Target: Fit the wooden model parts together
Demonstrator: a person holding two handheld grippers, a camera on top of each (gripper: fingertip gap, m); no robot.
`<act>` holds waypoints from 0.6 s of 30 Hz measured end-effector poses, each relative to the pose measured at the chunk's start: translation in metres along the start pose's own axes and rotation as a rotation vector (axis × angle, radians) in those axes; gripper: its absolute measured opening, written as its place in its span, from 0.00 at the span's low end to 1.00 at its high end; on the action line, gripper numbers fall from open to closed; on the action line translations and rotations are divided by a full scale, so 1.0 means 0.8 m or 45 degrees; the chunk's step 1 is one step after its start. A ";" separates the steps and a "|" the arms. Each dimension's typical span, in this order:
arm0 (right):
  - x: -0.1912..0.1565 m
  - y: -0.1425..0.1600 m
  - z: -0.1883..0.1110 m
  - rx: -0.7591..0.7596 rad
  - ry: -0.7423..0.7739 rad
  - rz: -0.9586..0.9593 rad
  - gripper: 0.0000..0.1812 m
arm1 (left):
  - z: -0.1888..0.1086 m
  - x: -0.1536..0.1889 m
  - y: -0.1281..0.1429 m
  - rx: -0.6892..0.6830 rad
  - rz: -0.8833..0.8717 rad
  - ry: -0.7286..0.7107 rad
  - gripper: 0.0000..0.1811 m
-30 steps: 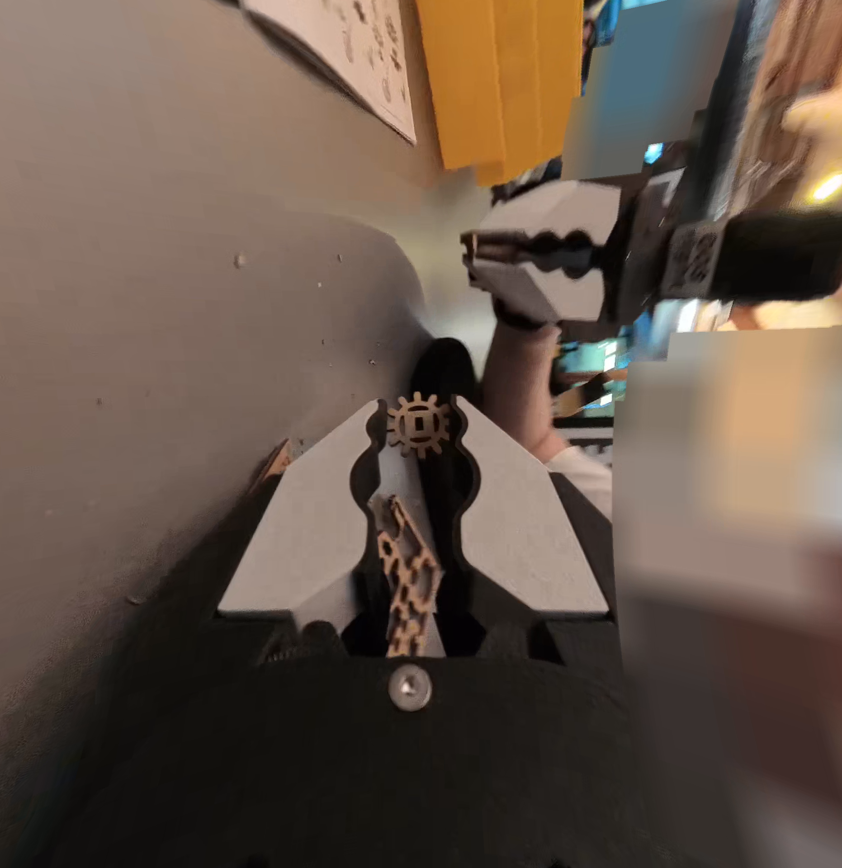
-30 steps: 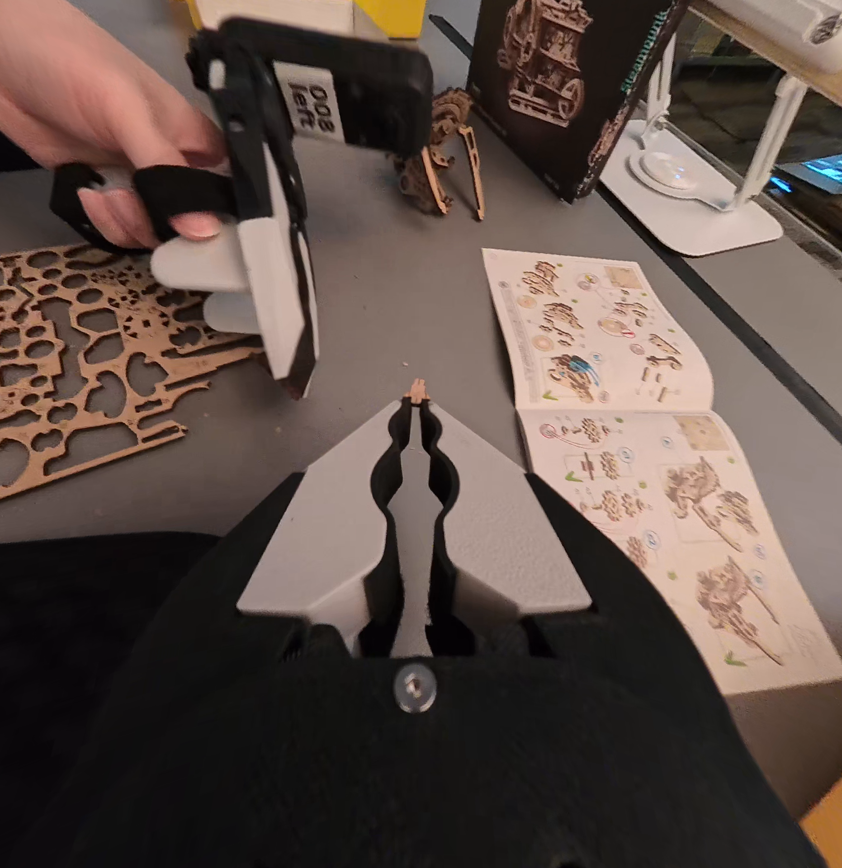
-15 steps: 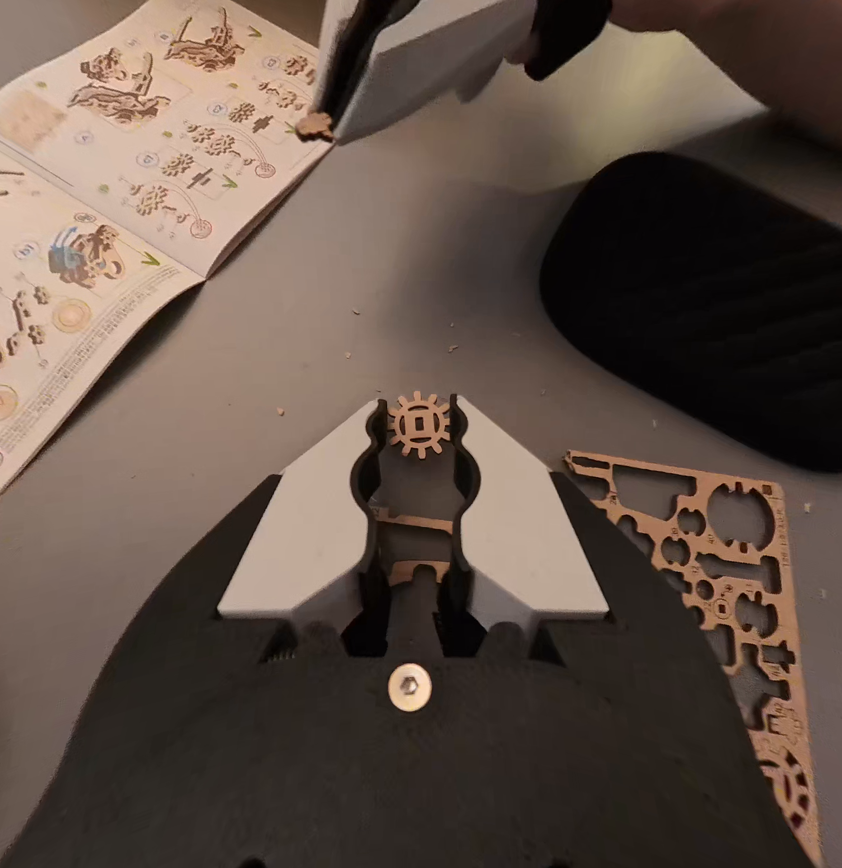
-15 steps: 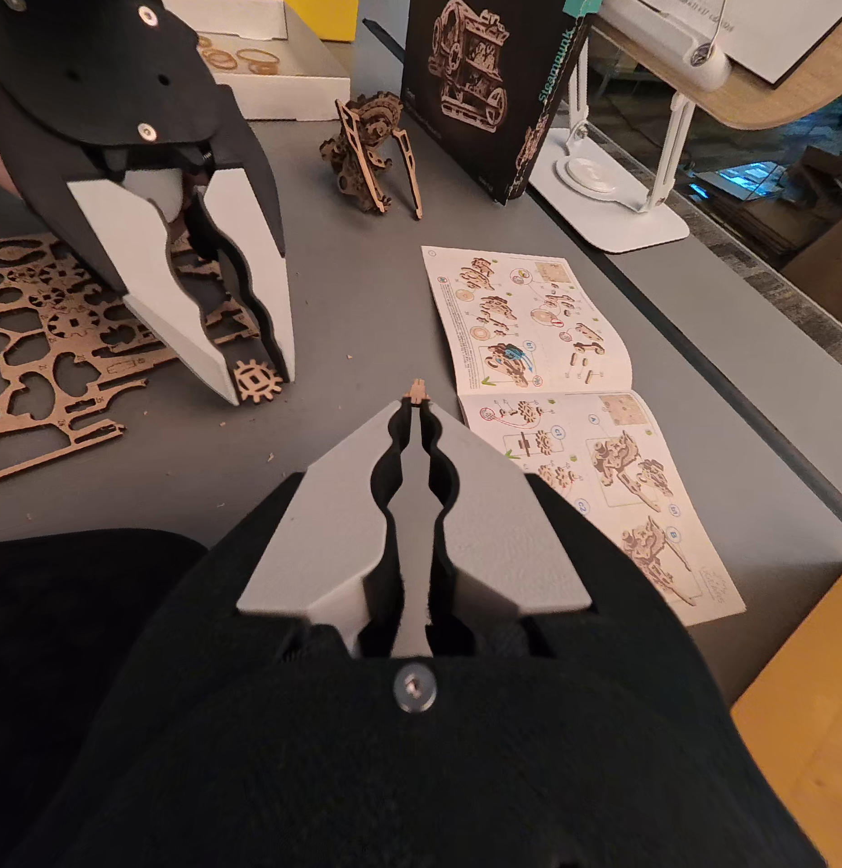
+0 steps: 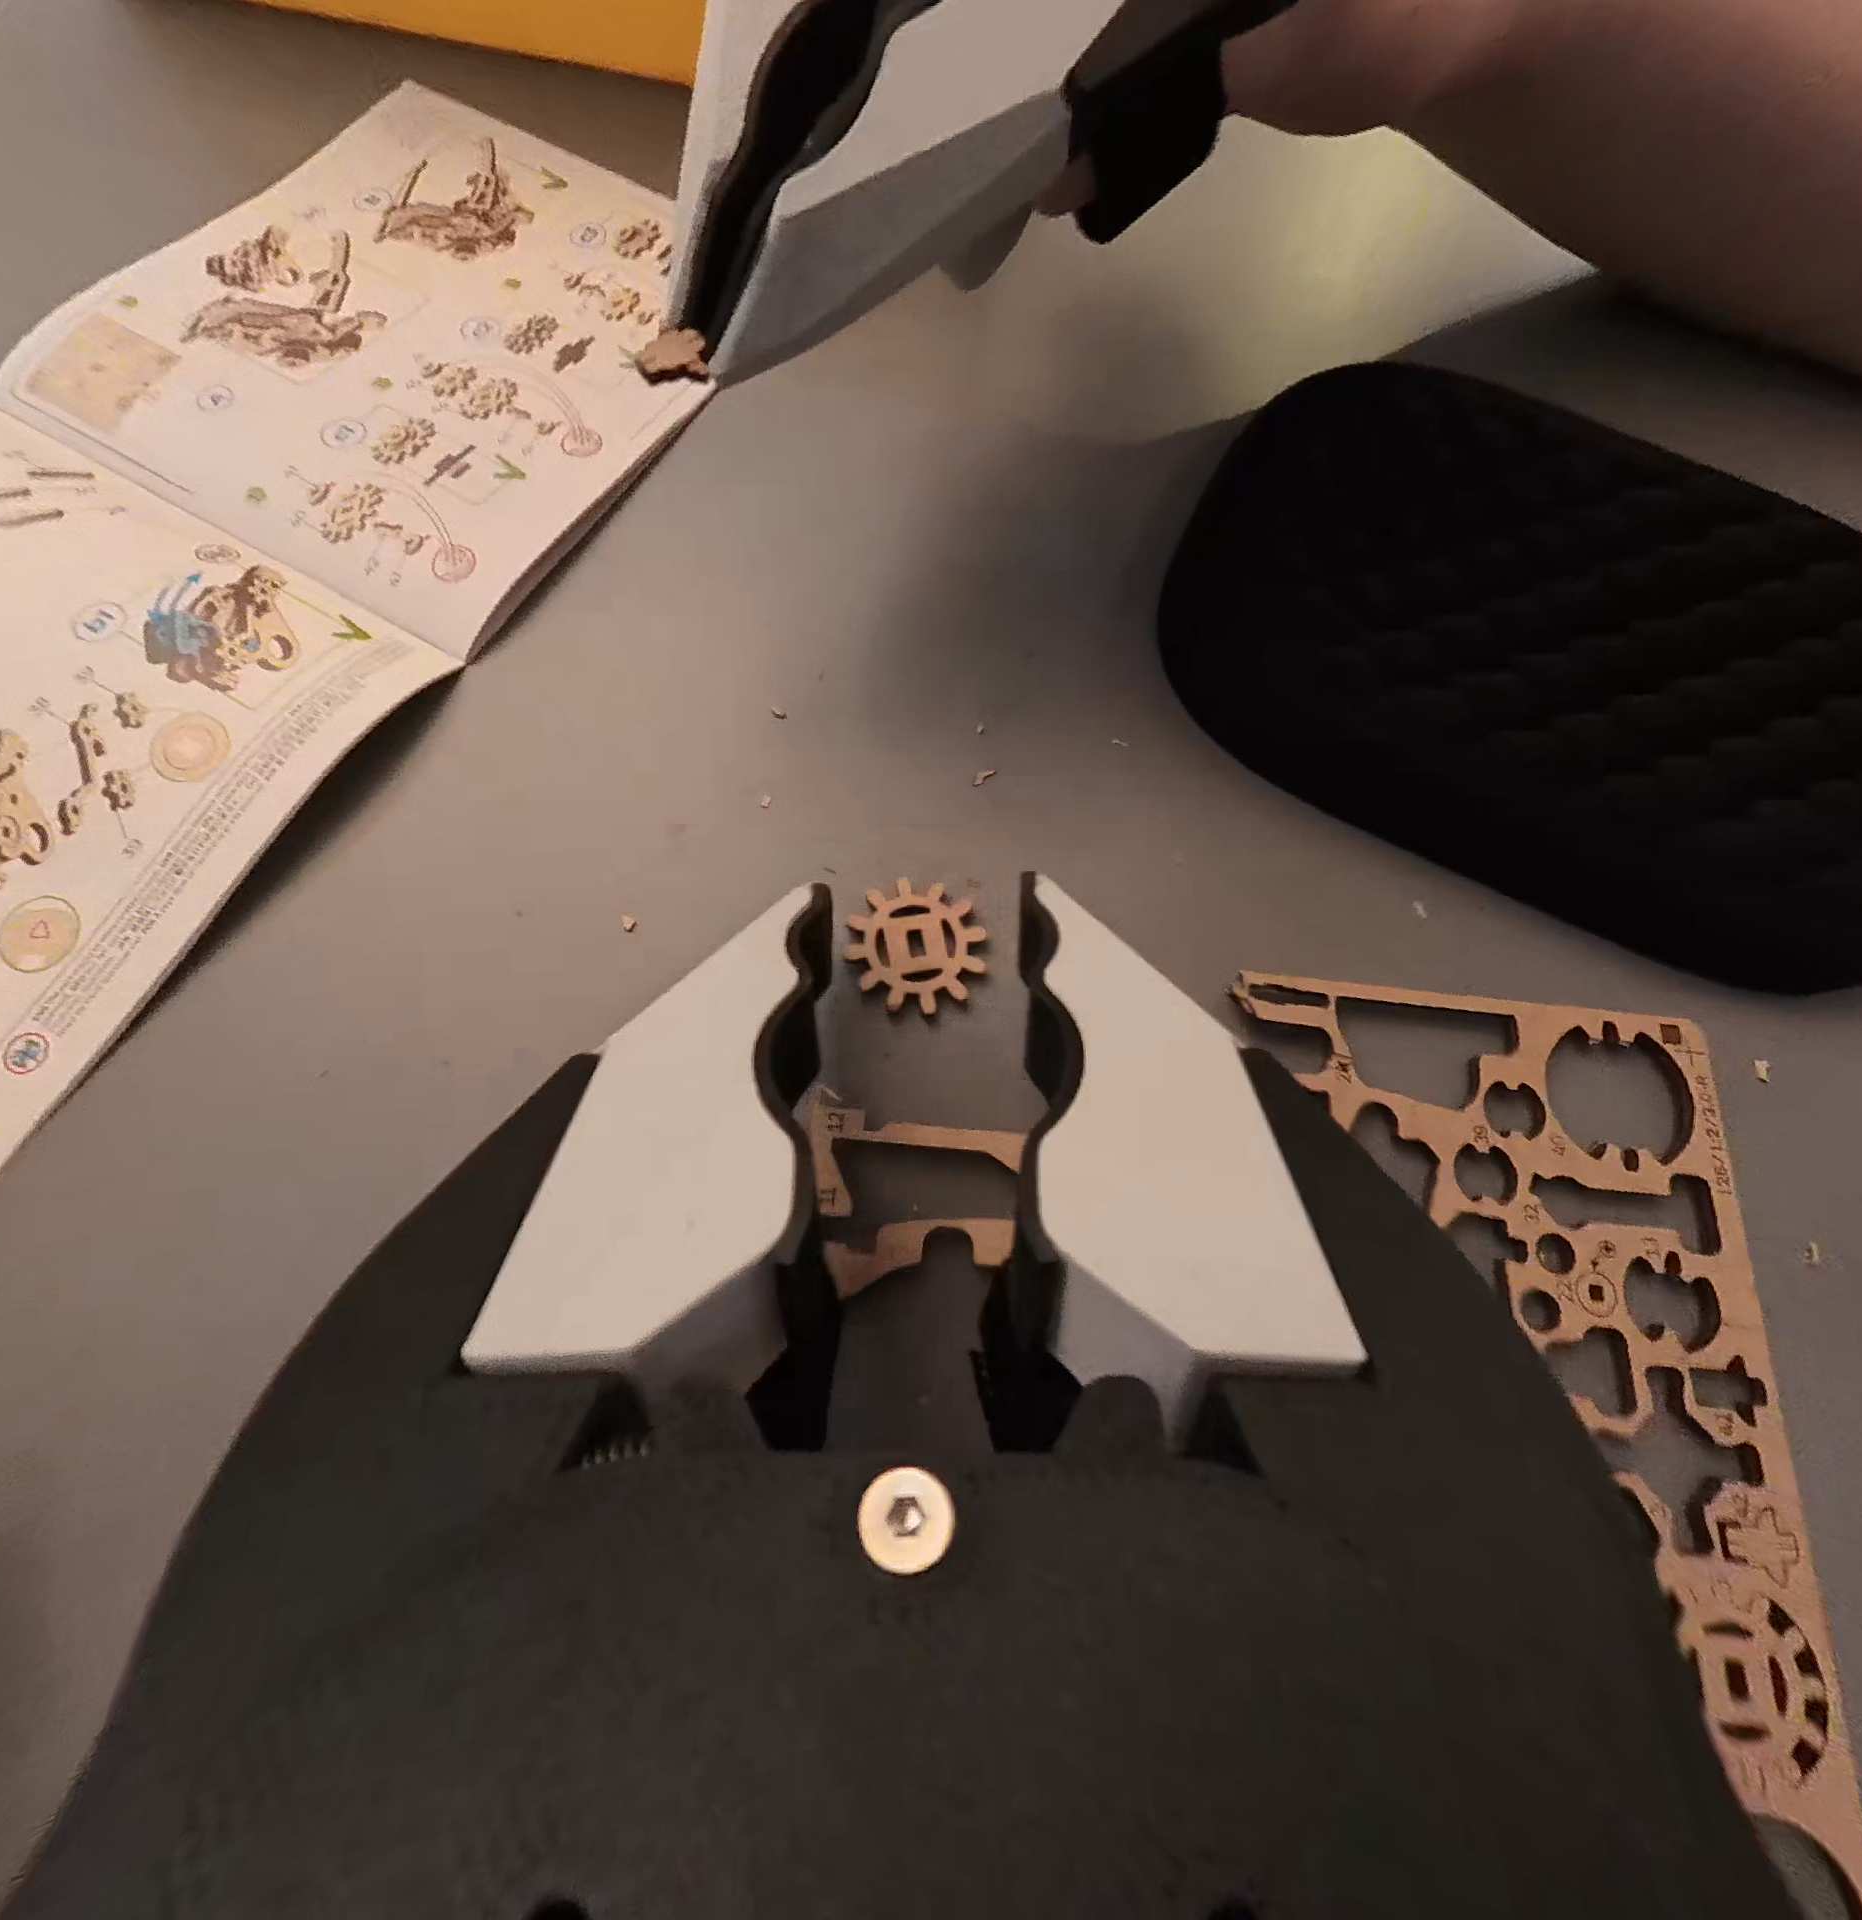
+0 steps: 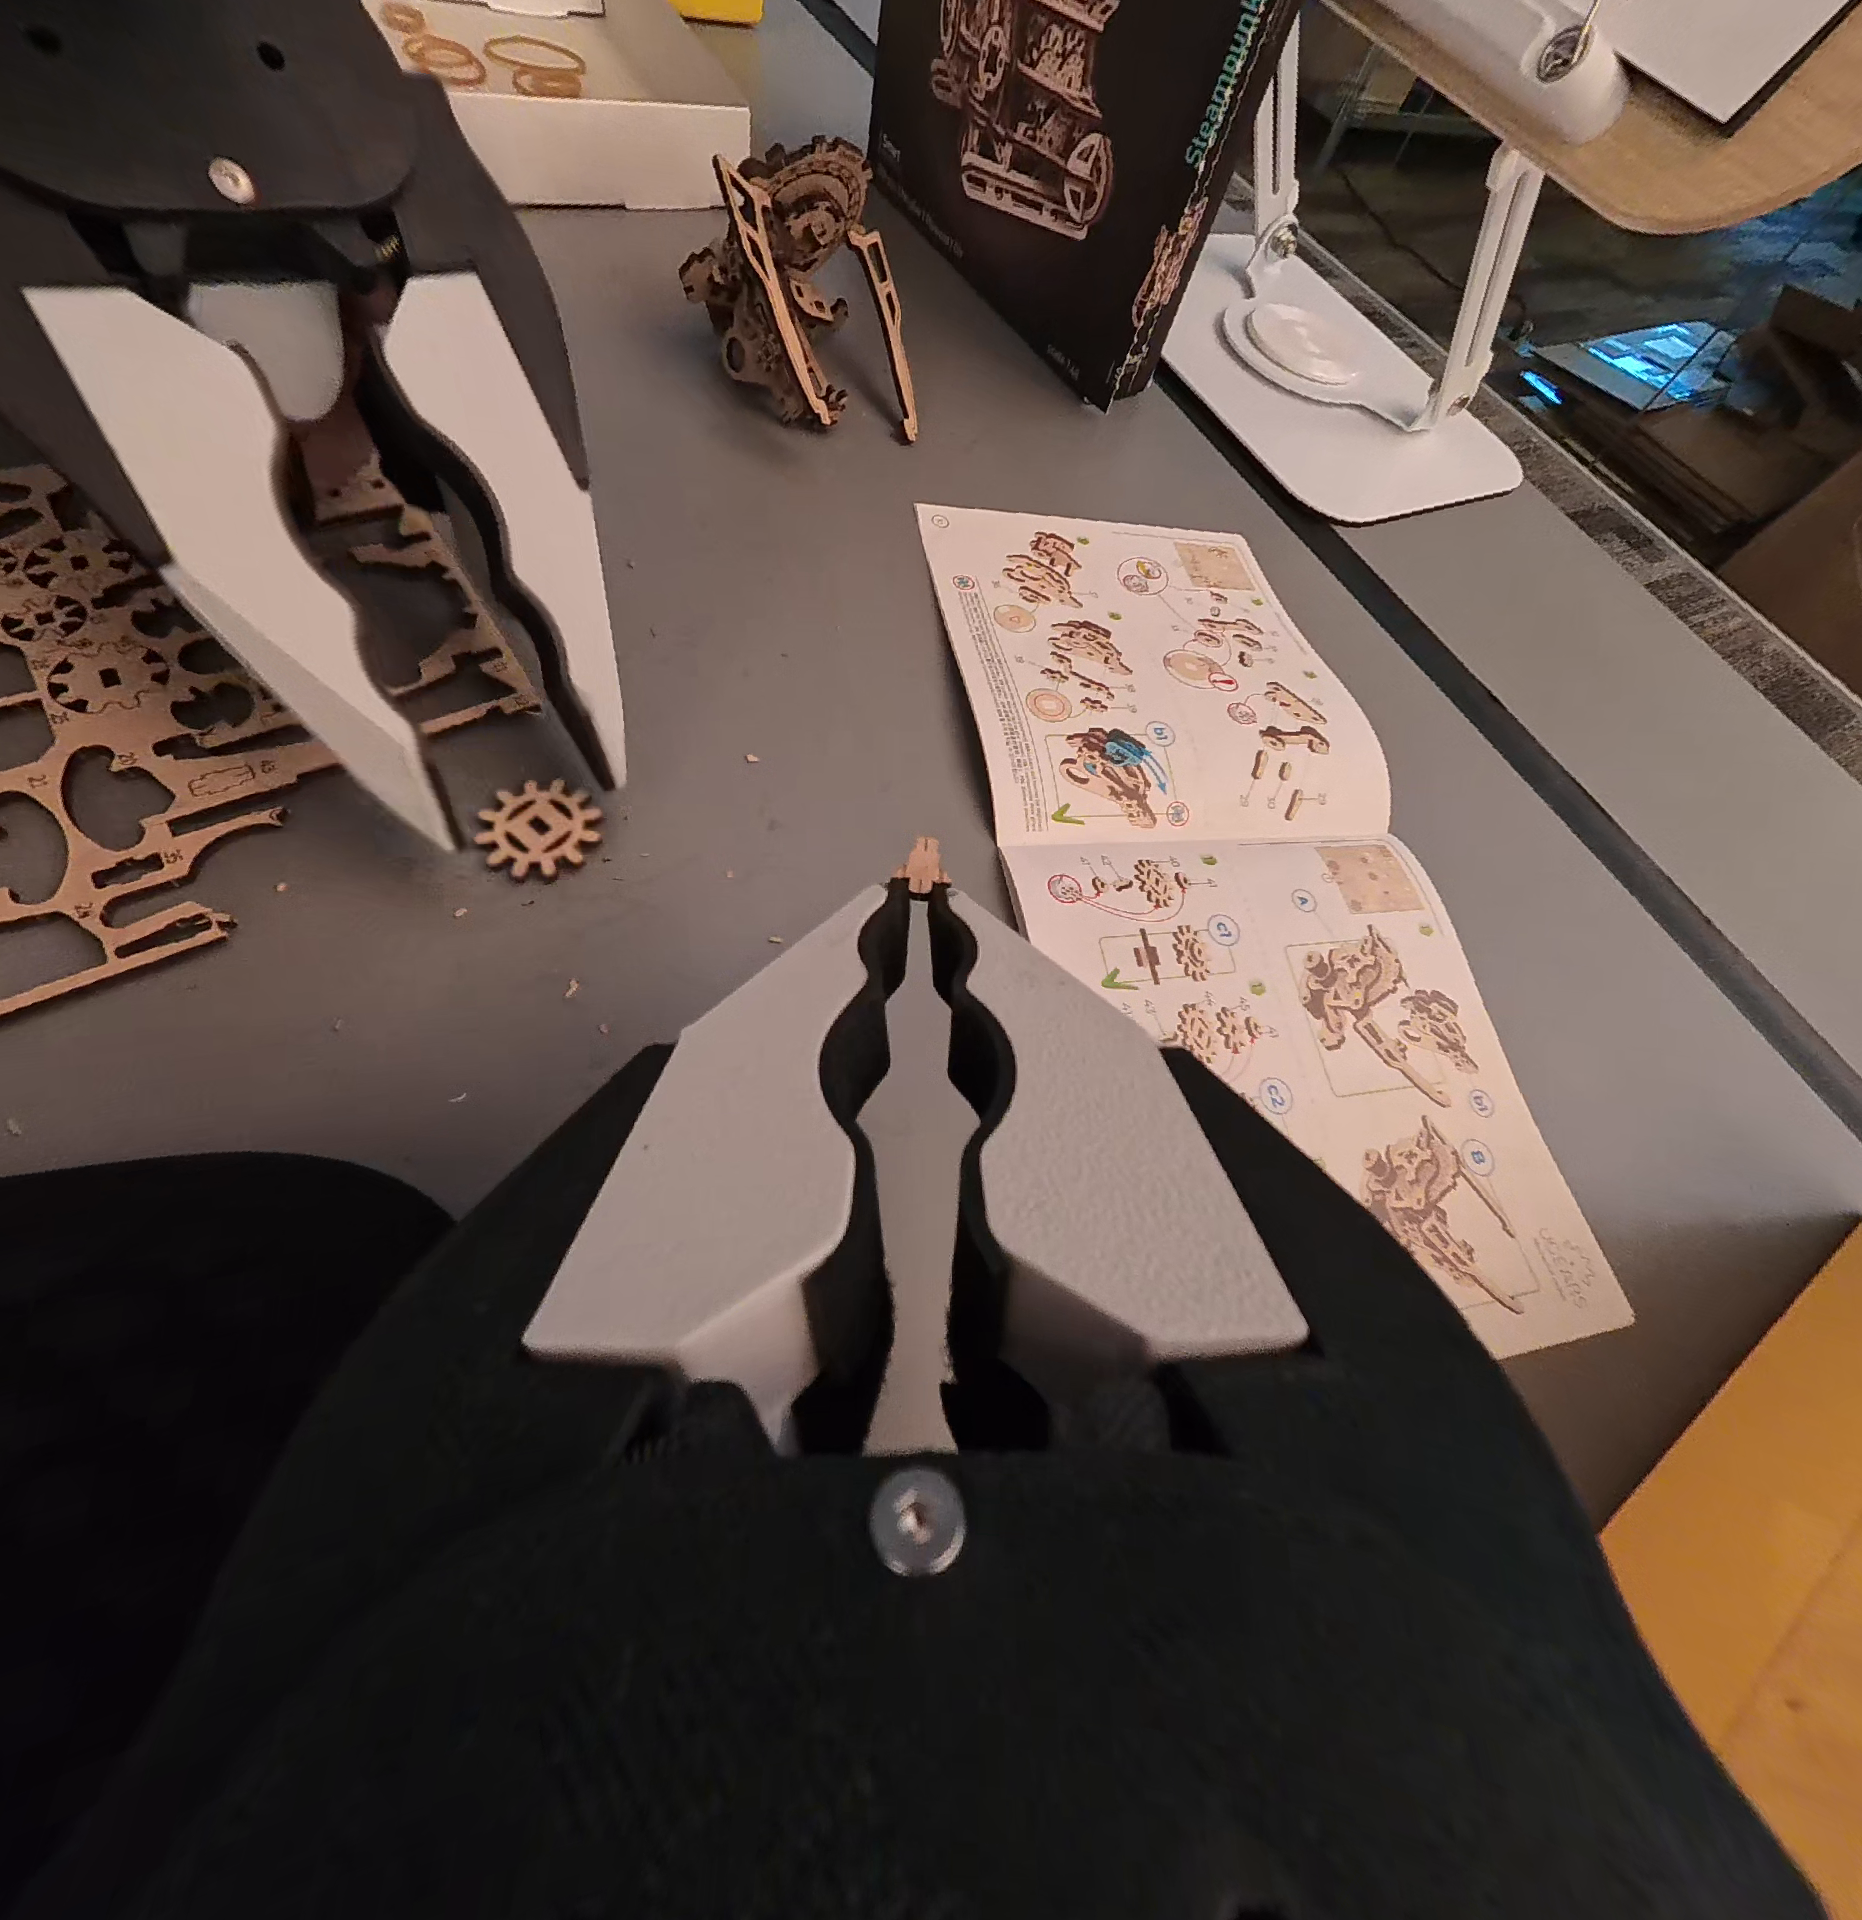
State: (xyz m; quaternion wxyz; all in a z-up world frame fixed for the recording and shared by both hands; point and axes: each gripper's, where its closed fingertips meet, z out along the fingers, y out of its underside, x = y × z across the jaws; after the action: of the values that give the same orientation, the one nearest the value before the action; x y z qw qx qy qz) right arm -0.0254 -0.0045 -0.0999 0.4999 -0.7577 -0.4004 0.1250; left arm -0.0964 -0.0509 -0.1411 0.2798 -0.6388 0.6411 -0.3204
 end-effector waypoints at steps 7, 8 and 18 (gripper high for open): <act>0.000 0.001 0.000 -0.006 -0.001 -0.004 0.01 | -0.030 -0.004 0.001 0.013 0.257 -0.082 0.25; -0.001 0.001 0.000 -0.006 -0.001 -0.008 0.01 | -0.030 -0.006 0.001 0.002 0.258 -0.099 0.25; 0.001 -0.006 -0.005 0.006 0.019 -0.029 0.01 | -0.006 0.000 0.012 -0.121 0.311 -0.127 0.26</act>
State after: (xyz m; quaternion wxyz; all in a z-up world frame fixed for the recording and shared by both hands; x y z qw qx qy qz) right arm -0.0246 -0.0056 -0.0936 0.5058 -0.7529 -0.4050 0.1147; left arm -0.1061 -0.0507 -0.1451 0.3176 -0.5837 0.7139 -0.2208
